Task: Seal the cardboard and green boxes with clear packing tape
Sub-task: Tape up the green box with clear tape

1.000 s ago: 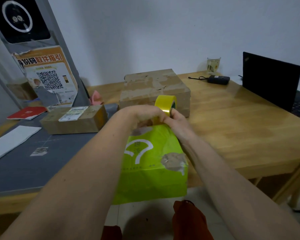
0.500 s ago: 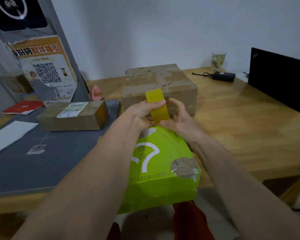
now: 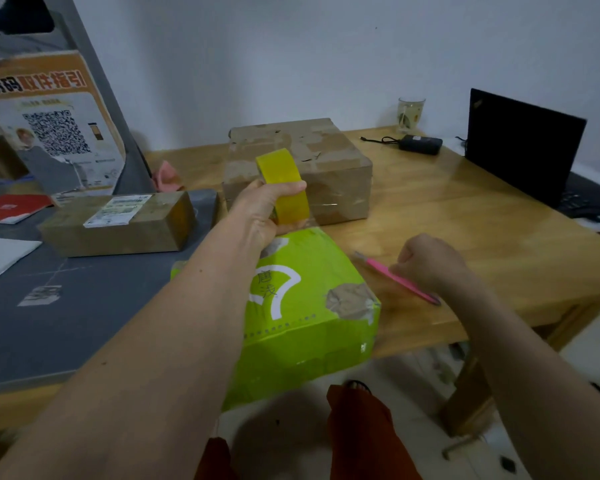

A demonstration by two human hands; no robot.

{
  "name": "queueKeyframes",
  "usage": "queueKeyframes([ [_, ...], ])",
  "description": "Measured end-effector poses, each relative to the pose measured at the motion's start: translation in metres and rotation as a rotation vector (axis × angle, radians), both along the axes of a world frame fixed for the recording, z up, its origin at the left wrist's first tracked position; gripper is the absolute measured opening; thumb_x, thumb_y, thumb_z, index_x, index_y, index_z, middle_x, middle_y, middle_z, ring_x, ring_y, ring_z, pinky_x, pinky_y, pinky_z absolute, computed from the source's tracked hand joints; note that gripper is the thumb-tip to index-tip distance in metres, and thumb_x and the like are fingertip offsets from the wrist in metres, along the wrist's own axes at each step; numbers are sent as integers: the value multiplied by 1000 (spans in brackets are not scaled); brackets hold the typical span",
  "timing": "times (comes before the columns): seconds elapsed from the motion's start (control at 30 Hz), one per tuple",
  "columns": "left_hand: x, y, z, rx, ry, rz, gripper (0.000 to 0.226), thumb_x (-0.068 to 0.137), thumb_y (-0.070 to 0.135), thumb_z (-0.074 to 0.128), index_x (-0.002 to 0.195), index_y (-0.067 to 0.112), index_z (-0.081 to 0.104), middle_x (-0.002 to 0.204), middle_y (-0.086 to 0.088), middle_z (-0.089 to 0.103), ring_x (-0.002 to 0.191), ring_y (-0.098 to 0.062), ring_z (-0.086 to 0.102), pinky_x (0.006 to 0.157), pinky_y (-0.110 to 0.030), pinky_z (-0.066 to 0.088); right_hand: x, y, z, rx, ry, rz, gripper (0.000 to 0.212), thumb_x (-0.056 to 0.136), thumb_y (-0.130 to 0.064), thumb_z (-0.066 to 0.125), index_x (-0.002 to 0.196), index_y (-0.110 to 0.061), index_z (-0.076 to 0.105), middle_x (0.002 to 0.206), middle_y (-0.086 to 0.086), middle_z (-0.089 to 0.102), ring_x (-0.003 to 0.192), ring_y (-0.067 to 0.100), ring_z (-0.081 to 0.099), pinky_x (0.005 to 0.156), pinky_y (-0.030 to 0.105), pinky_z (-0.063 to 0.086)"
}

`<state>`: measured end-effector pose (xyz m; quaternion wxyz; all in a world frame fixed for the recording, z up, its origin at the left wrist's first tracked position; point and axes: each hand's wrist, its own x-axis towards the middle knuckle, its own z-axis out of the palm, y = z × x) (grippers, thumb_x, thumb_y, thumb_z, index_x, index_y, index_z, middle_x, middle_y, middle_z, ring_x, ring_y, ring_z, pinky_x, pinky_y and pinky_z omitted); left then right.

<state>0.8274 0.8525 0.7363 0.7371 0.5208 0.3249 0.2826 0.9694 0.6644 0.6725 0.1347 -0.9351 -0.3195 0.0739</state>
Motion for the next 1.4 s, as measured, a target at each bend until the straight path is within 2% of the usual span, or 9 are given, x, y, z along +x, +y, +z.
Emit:
queueKeyframes([
  [0.23, -3, -2, 3, -51, -44, 25, 17, 81, 17, 77, 87, 18, 61, 88, -8, 63, 80, -28, 61, 79, -49, 56, -7, 13, -16, 1, -86, 75, 20, 90, -28, 63, 98, -9, 64, 108, 12, 59, 103, 30, 53, 76, 33, 42],
  [0.4, -3, -2, 2, -54, -59, 19, 16, 82, 18, 77, 87, 17, 61, 89, -10, 63, 80, -30, 60, 84, -53, 55, -8, 18, -15, 350, 75, 131, 8, 96, -17, 52, 92, -19, 45, 93, 7, 66, 84, 30, 60, 75, 41, 50],
  [0.5, -4, -1, 1, -66, -86, -9, 13, 84, 18, 75, 88, 18, 62, 94, -9, 63, 84, -30, 60, 83, -53, 55, -11, 21, -12, 523, 131, 243, 8, 99, -17, 48, 99, -25, 47, 80, -3, 64, 76, 26, 61, 74, 42, 51],
  [0.67, -6, 2, 0, -101, -148, -54, 12, 87, 20, 72, 95, 19, 64, 108, -9, 64, 96, -31, 62, 64, -49, 61, -21, 24, 10, 628, 109, 406, 34, 103, -35, 37, 128, -30, 60, 118, -11, 63, 109, 13, 54, 96, 35, 41],
  [0.77, -4, 1, 0, -49, -119, -42, 11, 86, 18, 73, 91, 19, 63, 96, -8, 66, 88, -27, 63, 58, -42, 61, -23, 25, 17, 567, 36, 492, 31, 101, -38, 42, 123, -33, 64, 109, 1, 67, 104, 19, 55, 93, 42, 42],
  [0.83, -3, 1, 0, -8, -104, -26, 11, 86, 16, 73, 87, 19, 63, 87, -6, 65, 81, -25, 63, 66, -43, 61, -25, 28, 23, 558, -61, 540, 27, 99, -38, 47, 116, -31, 67, 96, 5, 62, 94, 21, 54, 82, 41, 43],
  [0.9, -3, -1, 0, 18, -105, -17, 12, 84, 13, 74, 86, 18, 63, 82, -6, 66, 77, -25, 63, 79, -49, 56, -29, 30, 31, 557, -196, 589, 24, 99, -29, 50, 111, -22, 68, 92, 6, 57, 90, 24, 53, 74, 39, 42],
  [1.17, 0, -4, -2, 97, -115, 40, 15, 77, 17, 82, 84, 17, 69, 75, -2, 70, 79, -22, 66, 81, -48, 58, -33, 47, 56, 392, -755, 672, 29, 82, -2, 67, 103, -21, 74, 75, 8, 59, 75, 34, 57, 63, 37, 38],
  [1.4, 0, -3, -3, 127, -88, 51, 20, 71, 22, 86, 84, 17, 71, 80, -5, 73, 86, -27, 69, 87, -53, 56, -46, 53, 63, 320, -810, 686, 57, 82, -21, 21, 101, -19, 74, 77, 9, 59, 82, 33, 56, 71, 42, 38],
])
